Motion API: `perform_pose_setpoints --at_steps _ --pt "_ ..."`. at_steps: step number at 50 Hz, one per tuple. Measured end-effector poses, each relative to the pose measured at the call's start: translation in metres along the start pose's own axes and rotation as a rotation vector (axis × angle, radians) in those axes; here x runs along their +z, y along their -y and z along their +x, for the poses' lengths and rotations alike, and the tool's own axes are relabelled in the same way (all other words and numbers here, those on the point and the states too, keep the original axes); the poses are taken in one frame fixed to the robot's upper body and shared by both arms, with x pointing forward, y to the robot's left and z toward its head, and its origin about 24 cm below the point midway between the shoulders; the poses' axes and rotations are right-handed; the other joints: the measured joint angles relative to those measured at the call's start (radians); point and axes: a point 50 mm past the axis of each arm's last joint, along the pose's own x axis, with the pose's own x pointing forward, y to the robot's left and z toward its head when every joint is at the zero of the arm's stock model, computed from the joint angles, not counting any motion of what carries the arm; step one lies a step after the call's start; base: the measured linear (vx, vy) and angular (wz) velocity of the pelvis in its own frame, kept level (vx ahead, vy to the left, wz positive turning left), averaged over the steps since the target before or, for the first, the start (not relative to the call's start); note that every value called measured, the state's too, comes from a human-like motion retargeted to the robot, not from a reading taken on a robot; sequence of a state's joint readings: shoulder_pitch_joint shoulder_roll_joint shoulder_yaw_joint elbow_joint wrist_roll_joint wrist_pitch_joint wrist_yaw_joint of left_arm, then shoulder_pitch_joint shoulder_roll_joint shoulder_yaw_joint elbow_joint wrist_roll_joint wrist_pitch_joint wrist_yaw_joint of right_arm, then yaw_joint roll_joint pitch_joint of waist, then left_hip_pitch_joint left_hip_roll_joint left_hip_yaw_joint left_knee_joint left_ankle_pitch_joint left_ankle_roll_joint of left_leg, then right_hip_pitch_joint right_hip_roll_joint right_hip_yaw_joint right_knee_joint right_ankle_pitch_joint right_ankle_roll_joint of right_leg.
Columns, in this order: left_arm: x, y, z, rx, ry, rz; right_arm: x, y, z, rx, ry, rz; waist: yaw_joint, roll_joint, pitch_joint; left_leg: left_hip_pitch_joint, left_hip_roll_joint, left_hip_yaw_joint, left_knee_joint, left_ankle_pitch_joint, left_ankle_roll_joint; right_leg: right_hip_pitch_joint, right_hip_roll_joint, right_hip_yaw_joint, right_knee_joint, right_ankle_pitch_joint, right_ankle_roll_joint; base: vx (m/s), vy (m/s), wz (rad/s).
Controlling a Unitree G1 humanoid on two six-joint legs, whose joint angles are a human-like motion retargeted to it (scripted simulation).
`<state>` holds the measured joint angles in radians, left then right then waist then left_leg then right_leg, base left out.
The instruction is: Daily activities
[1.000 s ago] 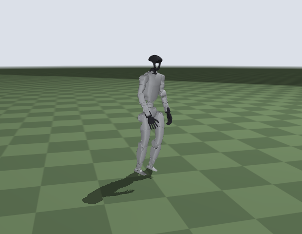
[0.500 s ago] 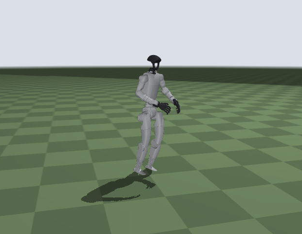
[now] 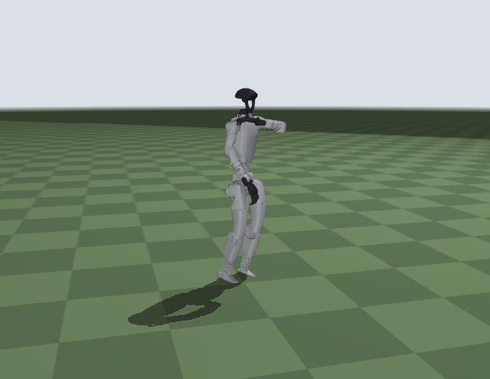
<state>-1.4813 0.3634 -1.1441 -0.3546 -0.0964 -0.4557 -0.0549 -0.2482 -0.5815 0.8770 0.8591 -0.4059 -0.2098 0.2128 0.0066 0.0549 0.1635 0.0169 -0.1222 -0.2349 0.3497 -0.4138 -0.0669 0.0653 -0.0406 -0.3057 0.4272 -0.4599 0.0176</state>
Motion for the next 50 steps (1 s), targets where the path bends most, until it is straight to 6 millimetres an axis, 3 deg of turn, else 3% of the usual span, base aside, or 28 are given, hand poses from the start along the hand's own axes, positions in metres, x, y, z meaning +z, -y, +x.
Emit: perform_pose_setpoints --at_steps 8,19,27,32,37,43,46,50 --pt "0.000 0.008 0.008 -0.099 0.021 0.018 -0.003 -0.012 0.001 0.046 -0.027 0.006 -0.017 -0.003 -0.013 -0.015 0.002 0.008 -0.011 0.011 -0.008 -0.022 0.000 0.009 0.004 0.010 0.001 0.00 0.00 0.00" --pt "-0.010 0.011 0.004 -0.122 -0.035 0.015 0.000 -0.021 0.006 0.050 -0.049 0.027 -0.036 0.000 -0.014 -0.021 0.006 0.020 -0.037 0.031 -0.023 -0.038 -0.002 0.008 0.001 0.020 0.001 0.00 0.00 0.00" --pt "-0.031 0.023 -0.007 -0.148 -0.147 -0.029 0.007 -0.024 0.012 0.035 -0.049 0.052 -0.050 0.004 -0.003 -0.015 0.010 0.026 -0.070 0.054 -0.036 -0.041 -0.004 0.000 -0.006 0.027 -0.003 0.00 0.00 0.00" --pt "-0.055 0.038 -0.024 -0.193 -0.290 -0.078 0.012 -0.021 0.014 0.023 -0.040 0.052 -0.059 0.006 0.010 -0.011 0.014 0.029 -0.089 0.068 -0.045 -0.044 -0.003 -0.003 -0.008 0.031 -0.007 0.00 0.00 0.00" --pt "-0.087 0.067 -0.065 -0.246 -0.532 -0.202 0.017 -0.014 0.016 0.011 -0.015 0.065 -0.067 0.005 0.025 -0.006 0.019 0.031 -0.113 0.085 -0.054 -0.045 -0.001 -0.006 -0.016 0.038 -0.011 0.00 0.00 0.00" --pt "-0.104 0.137 -0.157 -0.276 -0.951 -0.496 0.027 -0.003 0.016 -0.005 0.039 0.088 -0.071 -0.004 0.037 0.005 0.027 0.029 -0.151 0.110 -0.066 -0.041 0.008 -0.004 -0.037 0.054 -0.017 0.00 0.00 0.00" --pt "-0.088 0.187 -0.212 -0.266 -1.194 -0.688 0.032 0.002 0.015 -0.011 0.072 0.093 -0.069 -0.010 0.042 0.011 0.033 0.027 -0.165 0.120 -0.070 -0.035 0.016 -0.002 -0.052 0.066 -0.021 0.00 0.00 0.00" --pt "-0.037 0.256 -0.273 -0.216 -1.519 -0.964 0.038 0.008 0.013 -0.023 0.114 0.103 -0.063 -0.016 0.048 0.017 0.041 0.025 -0.170 0.126 -0.073 -0.022 0.026 -0.001 -0.075 0.081 -0.025 0.00 0.00 0.00"
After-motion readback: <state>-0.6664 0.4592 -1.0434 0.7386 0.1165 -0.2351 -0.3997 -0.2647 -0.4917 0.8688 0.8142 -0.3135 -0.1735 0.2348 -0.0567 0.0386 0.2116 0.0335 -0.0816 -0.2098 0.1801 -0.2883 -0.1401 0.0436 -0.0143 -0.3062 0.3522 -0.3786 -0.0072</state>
